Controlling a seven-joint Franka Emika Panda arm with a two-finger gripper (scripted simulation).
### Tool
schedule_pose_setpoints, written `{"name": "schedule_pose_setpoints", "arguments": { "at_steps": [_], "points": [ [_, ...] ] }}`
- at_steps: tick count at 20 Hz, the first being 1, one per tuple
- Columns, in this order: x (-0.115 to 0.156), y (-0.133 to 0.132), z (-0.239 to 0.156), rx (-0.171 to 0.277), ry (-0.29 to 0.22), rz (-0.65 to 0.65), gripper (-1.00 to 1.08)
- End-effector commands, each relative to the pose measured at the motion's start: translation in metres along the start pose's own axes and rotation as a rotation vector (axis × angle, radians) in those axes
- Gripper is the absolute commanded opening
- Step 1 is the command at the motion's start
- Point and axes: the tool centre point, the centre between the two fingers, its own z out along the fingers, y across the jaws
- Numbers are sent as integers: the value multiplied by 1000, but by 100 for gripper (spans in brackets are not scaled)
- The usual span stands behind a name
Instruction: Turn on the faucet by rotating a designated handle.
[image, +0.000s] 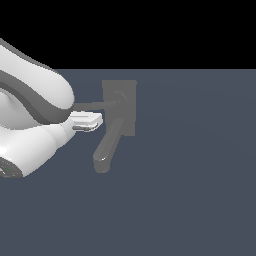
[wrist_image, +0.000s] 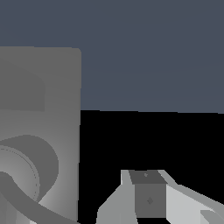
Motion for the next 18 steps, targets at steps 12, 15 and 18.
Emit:
{"name": "schedule_pose_setpoints", "arguments": {
  "at_steps": [12, 15, 18],
  "points": [
    [-42, -3, 0, 4, 6, -4, -100],
    [-54, -6, 0, 4, 5, -4, -100],
    [-66, -9, 0, 3, 4, -3, -100]
  ]
}}
